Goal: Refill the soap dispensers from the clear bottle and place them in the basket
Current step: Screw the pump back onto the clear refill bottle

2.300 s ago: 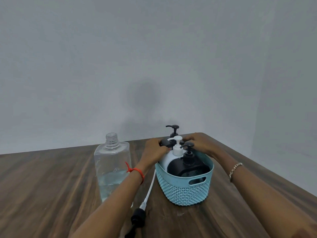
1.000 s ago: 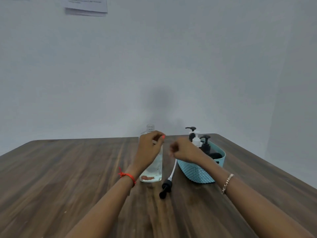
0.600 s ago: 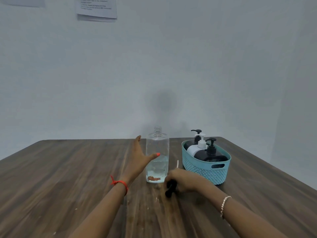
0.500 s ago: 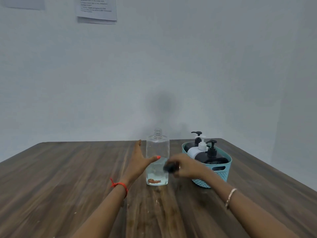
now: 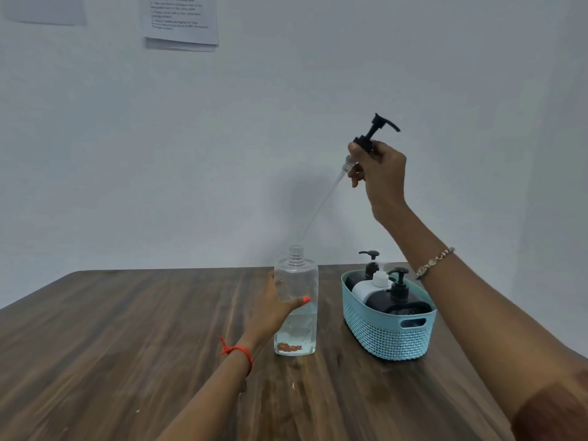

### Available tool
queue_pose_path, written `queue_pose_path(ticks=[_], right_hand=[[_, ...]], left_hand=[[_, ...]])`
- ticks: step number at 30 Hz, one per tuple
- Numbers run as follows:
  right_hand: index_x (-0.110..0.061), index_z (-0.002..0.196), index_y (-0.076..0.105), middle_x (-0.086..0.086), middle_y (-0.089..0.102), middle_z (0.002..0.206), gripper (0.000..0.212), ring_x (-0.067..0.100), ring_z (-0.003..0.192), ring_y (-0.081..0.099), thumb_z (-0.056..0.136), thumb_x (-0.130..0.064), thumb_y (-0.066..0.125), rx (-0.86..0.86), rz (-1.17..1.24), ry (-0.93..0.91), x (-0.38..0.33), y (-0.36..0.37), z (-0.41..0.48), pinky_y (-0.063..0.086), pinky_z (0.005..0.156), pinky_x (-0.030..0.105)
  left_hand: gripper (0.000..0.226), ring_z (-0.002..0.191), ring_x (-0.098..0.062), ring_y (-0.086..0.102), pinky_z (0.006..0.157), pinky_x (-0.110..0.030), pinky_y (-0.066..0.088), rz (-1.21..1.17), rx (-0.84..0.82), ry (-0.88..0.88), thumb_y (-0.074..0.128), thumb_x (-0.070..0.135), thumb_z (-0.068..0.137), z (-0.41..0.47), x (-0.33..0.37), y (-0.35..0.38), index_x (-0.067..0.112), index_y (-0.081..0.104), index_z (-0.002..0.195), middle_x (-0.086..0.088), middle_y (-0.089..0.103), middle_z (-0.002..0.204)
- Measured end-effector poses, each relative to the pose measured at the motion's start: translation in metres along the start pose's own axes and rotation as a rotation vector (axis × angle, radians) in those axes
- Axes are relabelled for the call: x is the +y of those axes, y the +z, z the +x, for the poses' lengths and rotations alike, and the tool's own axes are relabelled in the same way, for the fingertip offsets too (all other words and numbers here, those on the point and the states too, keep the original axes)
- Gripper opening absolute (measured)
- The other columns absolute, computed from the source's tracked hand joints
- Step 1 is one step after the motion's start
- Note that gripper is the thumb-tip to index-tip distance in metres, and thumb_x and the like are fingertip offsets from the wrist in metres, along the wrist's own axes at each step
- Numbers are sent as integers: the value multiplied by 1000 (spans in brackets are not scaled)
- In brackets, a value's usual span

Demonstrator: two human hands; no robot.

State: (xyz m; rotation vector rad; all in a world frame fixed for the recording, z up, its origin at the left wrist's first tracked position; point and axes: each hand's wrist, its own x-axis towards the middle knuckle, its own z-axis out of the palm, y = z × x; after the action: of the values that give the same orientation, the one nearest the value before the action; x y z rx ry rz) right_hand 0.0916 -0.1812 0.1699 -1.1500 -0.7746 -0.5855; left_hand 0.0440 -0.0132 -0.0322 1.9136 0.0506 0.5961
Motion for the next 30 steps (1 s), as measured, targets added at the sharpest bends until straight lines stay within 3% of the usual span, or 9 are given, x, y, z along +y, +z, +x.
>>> queue_pose_path(ticks=[5, 9, 15, 20, 30], right_hand=[[-4, 84, 62, 12, 59, 64, 7, 13, 45, 50, 84, -11, 65, -62, -45, 47, 11, 9, -6, 40, 41, 24], [-1, 86, 62, 18, 59, 71, 11, 15, 47, 50, 84, -12, 65, -109, -66, 105, 25, 14, -13, 39, 42, 24], [-9, 79, 63, 13, 59, 65, 7, 14, 45, 49, 84, -13, 65, -32, -18, 45, 22, 18, -8, 39, 42, 24], [-6, 85, 63, 12, 58, 65, 9, 12, 43, 48, 84, -14, 65, -40, -37, 12, 17, 18, 1, 37, 41, 23], [-7, 90, 66, 9, 60, 65, 10, 19, 51, 49, 82, -13, 67, -258, -201, 136, 52, 31, -24, 38, 46, 26]], left_hand=[[80, 118, -21, 52, 99, -46, 47, 25, 1, -17, 75, 41, 70, 1, -2, 1, 24, 31, 135, -1, 49, 133], [79, 118, -22, 52, 100, -46, 46, 21, -2, -27, 75, 38, 72, 4, -2, 1, 22, 31, 135, -3, 48, 132], [77, 118, -22, 51, 100, -47, 46, 12, -11, -21, 74, 37, 73, 5, -5, 1, 21, 30, 135, -4, 46, 133], [77, 120, -23, 50, 101, -47, 45, -7, -13, -16, 73, 34, 75, 4, -5, 2, 21, 28, 136, -4, 44, 135], [78, 120, -21, 49, 101, -45, 45, 24, 6, -12, 73, 38, 74, 4, -5, 3, 23, 27, 136, -1, 44, 137]])
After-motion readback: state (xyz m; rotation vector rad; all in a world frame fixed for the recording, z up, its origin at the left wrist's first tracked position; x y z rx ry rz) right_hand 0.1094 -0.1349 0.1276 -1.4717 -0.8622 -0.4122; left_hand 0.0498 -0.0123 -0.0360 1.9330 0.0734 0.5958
